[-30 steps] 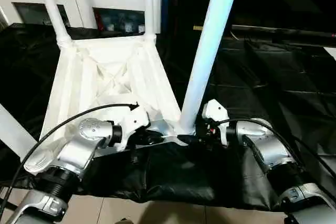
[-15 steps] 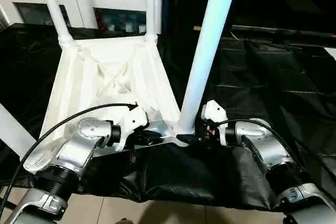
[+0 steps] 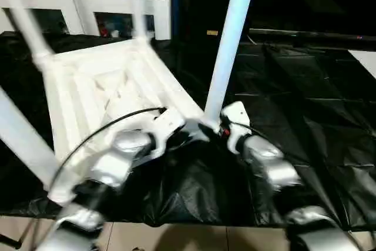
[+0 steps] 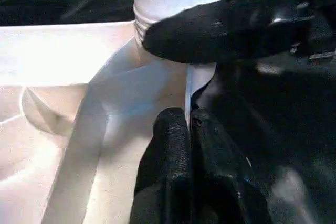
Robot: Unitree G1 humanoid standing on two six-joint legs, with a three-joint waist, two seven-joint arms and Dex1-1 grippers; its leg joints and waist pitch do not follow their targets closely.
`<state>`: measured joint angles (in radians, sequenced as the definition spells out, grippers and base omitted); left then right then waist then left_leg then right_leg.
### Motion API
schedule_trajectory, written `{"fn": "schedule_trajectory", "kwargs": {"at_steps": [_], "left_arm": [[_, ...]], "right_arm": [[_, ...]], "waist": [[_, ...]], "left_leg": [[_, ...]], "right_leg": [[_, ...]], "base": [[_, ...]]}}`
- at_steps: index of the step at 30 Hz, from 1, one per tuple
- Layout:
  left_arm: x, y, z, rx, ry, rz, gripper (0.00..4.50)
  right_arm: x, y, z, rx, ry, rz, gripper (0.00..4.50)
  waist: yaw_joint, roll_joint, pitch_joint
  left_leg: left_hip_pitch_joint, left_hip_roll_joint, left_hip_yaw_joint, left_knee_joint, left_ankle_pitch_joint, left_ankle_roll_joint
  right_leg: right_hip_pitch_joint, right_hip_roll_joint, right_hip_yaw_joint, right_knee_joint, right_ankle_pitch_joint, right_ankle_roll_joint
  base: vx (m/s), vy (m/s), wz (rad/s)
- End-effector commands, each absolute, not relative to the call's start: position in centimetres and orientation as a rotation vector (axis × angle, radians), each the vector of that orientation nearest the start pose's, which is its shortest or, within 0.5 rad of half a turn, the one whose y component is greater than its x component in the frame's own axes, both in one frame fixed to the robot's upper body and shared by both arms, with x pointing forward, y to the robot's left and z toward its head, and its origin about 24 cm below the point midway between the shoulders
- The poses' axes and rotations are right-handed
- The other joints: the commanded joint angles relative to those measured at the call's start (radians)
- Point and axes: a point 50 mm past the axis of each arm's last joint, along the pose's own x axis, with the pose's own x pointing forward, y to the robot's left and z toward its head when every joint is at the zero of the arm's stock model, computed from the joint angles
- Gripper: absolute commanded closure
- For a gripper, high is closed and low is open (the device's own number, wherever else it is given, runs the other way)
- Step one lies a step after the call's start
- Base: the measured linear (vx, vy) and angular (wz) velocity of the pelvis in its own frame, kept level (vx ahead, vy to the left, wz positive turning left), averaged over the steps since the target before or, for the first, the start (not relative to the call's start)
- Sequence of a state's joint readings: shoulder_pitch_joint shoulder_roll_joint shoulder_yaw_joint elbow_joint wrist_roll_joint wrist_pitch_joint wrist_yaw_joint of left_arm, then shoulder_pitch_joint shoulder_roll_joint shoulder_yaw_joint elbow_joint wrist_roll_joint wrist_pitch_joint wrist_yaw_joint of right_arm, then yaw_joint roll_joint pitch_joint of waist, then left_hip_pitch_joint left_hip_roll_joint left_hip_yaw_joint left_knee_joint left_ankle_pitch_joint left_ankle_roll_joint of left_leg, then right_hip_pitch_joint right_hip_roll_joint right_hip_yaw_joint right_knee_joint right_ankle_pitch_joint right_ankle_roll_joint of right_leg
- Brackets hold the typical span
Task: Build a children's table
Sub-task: Rotate leg to tighten
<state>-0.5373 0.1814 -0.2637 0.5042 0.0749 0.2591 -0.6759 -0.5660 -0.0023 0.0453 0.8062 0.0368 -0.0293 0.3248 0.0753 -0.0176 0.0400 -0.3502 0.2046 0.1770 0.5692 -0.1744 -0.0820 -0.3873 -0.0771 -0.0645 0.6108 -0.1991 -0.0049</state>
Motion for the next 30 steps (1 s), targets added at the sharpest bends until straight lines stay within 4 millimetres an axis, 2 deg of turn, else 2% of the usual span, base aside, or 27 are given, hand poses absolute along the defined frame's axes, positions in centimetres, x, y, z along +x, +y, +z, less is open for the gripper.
{"fn": "schedule_trajectory", "kwargs": {"at_steps": [1, 2, 4, 5, 8, 9, 10, 11, 12, 13, 14, 15, 17, 19, 21, 22, 23, 27, 28, 30], "left_arm": [[31.7, 6.9, 2.9, 0.300, 0.389, -0.930, 4.50], [31.7, 6.7, 3.0, 0.310, 0.383, -0.935, 4.50], [31.7, 6.7, 3.1, 0.323, 0.373, -0.954, 4.50], [31.6, 7.1, 3.2, 0.329, 0.368, -0.968, 4.50], [31.5, 7.6, 3.4, 0.332, 0.359, -0.996, 4.50], [31.2, 8.6, 3.5, 0.339, 0.355, -1.037, 4.50], [31.1, 8.9, 3.5, 0.340, 0.355, -1.053, 4.50], [31.0, 9.4, 3.5, 0.349, 0.353, -1.071, 4.50], [31.0, 9.5, 3.6, 0.352, 0.353, -1.073, 4.50], [30.9, 10.2, 3.6, 0.364, 0.357, -1.079, 4.50], [30.9, 10.3, 3.6, 0.366, 0.356, -1.081, 4.50], [30.9, 10.9, 3.7, 0.381, 0.349, -1.095, 4.50], [30.8, 11.1, 3.7, 0.383, 0.346, -1.105, 4.50], [30.3, 11.7, 3.9, 0.385, 0.356, -1.196, 4.50], [30.1, 11.9, 3.9, 0.386, 0.362, -1.218, 4.50], [29.9, 12.5, 4.1, 0.397, 0.367, -1.255, 4.50], [29.8, 12.6, 4.2, 0.398, 0.364, -1.271, 4.50], [29.6, 13.0, 4.4, 0.392, 0.364, -1.316, 4.50], [29.6, 13.1, 4.4, 0.389, 0.362, -1.329, 4.50], [29.4, 13.1, 4.5, 0.382, 0.368, -1.348, 4.50]], "right_arm": [[32.8, -5.0, 1.6, -0.001, 0.269, 0.608, 1.78], [32.7, -4.6, 1.8, -0.019, 0.252, 0.636, 1.78], [32.7, -4.3, 2.1, -0.029, 0.232, 0.663, 1.22], [33.0, -4.7, 2.3, -0.026, 0.222, 0.663, 1.08], [33.1, -5.2, 2.5, -0.040, 0.212, 0.677, 1.06], [33.3, -6.4, 2.9, -0.096, 0.198, 0.713, 0.74], [33.4, -6.8, 2.9, -0.112, 0.195, 0.726, 0.74], [33.4, -7.5, 3.1, -0.140, 0.192, 0.750, 0.74], [33.4, -7.7, 3.1, -0.146, 0.191, 0.756, 0.74], [33.5, -8.6, 3.3, -0.199, 0.181, 0.786, 0.74], [33.5, -8.8, 3.3, -0.207, 0.180, 0.791, 0.74], [33.5, -9.6, 3.4, -0.250, 0.175, 0.823, 0.74], [33.5, -9.8, 3.5, -0.258, 0.176, 0.841, 0.74], [32.9, -10.7, 3.8, -0.274, 0.175, 0.969, 0.74], [32.7, -10.9, 3.8, -0.278, 0.177, 1.008, 0.74], [31.9, -11.4, 3.8, -0.317, 0.192, 1.124, 0.74], [31.6, -11.7, 3.7, -0.334, 0.202, 1.163, 0.74], [31.6, -12.0, 3.9, -0.312, 0.210, 1.191, 0.74], [31.6, -12.0, 4.0, -0.306, 0.207, 1.198, 1.00], [31.5, -12.0, 4.1, -0.296, 0.210, 1.222, 1.11]], "waist": [[0.002, -0.003, -0.048], [0.002, -0.003, -0.048], [0.003, -0.003, -0.048], [0.003, -0.004, -0.045], [0.001, -0.004, -0.045], [0.002, -0.005, -0.046], [0.002, -0.005, -0.048], [-0.001, -0.005, -0.047], [0.002, -0.005, -0.049], [0.005, -0.006, -0.051], [0.008, -0.006, -0.052], [0.013, -0.002, -0.053], [0.016, -0.002, -0.054], [0.017, -0.002, -0.056], [0.018, -0.001, -0.055], [0.018, -0.001, -0.055], [0.021, -0.003, -0.055], [0.024, -0.002, -0.054], [0.024, -0.003, -0.054], [0.027, -0.002, -0.055]], "left_leg": [[0.002, 0.023, -0.009, -0.071, -0.274, -0.008], [0.002, 0.023, -0.008, -0.071, -0.277, -0.005], [0.002, 0.024, -0.008, -0.071, -0.281, -0.003], [0.003, 0.023, -0.008, -0.072, -0.294, -0.001], [0.001, 0.023, -0.009, -0.073, -0.306, 0.001], [0.000, 0.024, -0.011, -0.074, -0.301, 0.004], [-0.003, 0.024, -0.012, -0.073, -0.292, 0.006], [-0.003, 0.025, -0.009, -0.073, -0.281, 0.010], [0.001, 0.025, -0.006, -0.070, -0.272, 0.016], [-0.002, 0.025, -0.005, -0.069, -0.246, 0.021], [-0.003, 0.025, -0.005, -0.068, -0.232, 0.023], [-0.003, 0.026, -0.004, -0.065, -0.212, 0.027], [-0.002, 0.027, -0.001, -0.063, -0.193, 0.032], [-0.005, 0.027, -0.002, -0.062, -0.196, 0.037], [-0.005, 0.029, -0.002, -0.061, -0.188, 0.045], [-0.005, 0.028, -0.001, -0.060, -0.187, 0.048], [-0.005, 0.029, 0.000, -0.059, -0.189, 0.056], [-0.005, 0.030, 0.001, -0.059, -0.196, 0.050], [-0.004, 0.030, 0.000, -0.060, -0.199, 0.049], [-0.003, 0.031, 0.001, -0.059, -0.197, 0.047]], "right_leg": [[0.029, -0.064, 0.046, -0.088, -0.302, -0.150], [0.029, -0.064, 0.046, -0.088, -0.296, -0.151], [0.029, -0.065, 0.046, -0.089, -0.298, -0.153], [0.028, -0.065, 0.046, -0.091, -0.324, -0.148], [0.028, -0.066, 0.046, -0.094, -0.347, -0.140], [0.030, -0.067, 0.046, -0.093, -0.344, -0.140], [0.033, -0.068, 0.045, -0.091, -0.331, -0.142], [0.031, -0.065, 0.046, -0.090, -0.309, -0.149], [0.029, -0.066, 0.047, -0.088, -0.287, -0.157], [0.033, -0.066, 0.048, -0.084, -0.256, -0.166], [0.035, -0.066, 0.047, -0.082, -0.241, -0.168], [0.033, -0.065, 0.047, -0.078, -0.208, -0.175], [0.031, -0.061, 0.047, -0.073, -0.155, -0.190], [0.038, -0.061, 0.045, -0.067, -0.128, -0.205], [0.036, -0.060, 0.045, -0.064, -0.097, -0.216], [0.036, -0.059, 0.045, -0.064, -0.092, -0.218], [0.038, -0.059, 0.044, -0.063, -0.088, -0.218], [0.035, -0.061, 0.044, -0.064, -0.109, -0.229], [0.035, -0.061, 0.044, -0.064, -0.114, -0.229], [0.036, -0.062, 0.045, -0.063, -0.119, -0.232]], "base": [[0.000, 0.000, 0.00], [0.000, 0.000, 0.00], [0.000, 0.000, 0.00], [0.000, 0.000, 0.00], [0.000, 0.000, 0.00], [0.000, 0.000, 0.00], [0.000, 0.000, 0.00], [0.000, 0.000, 0.00], [0.000, 0.000, 0.00], [0.000, 0.000, 0.00], [0.000, 0.000, 0.00], [0.000, 0.000, 0.00], [0.000, 0.000, 0.00], [0.000, 0.000, 0.00], [0.000, 0.000, 0.00], [0.000, 0.000, 0.00], [0.000, 0.000, 0.00], [0.000, 0.000, 0.00], [0.000, 0.000, 0.00], [0.000, 0.000, 0.00]]}}
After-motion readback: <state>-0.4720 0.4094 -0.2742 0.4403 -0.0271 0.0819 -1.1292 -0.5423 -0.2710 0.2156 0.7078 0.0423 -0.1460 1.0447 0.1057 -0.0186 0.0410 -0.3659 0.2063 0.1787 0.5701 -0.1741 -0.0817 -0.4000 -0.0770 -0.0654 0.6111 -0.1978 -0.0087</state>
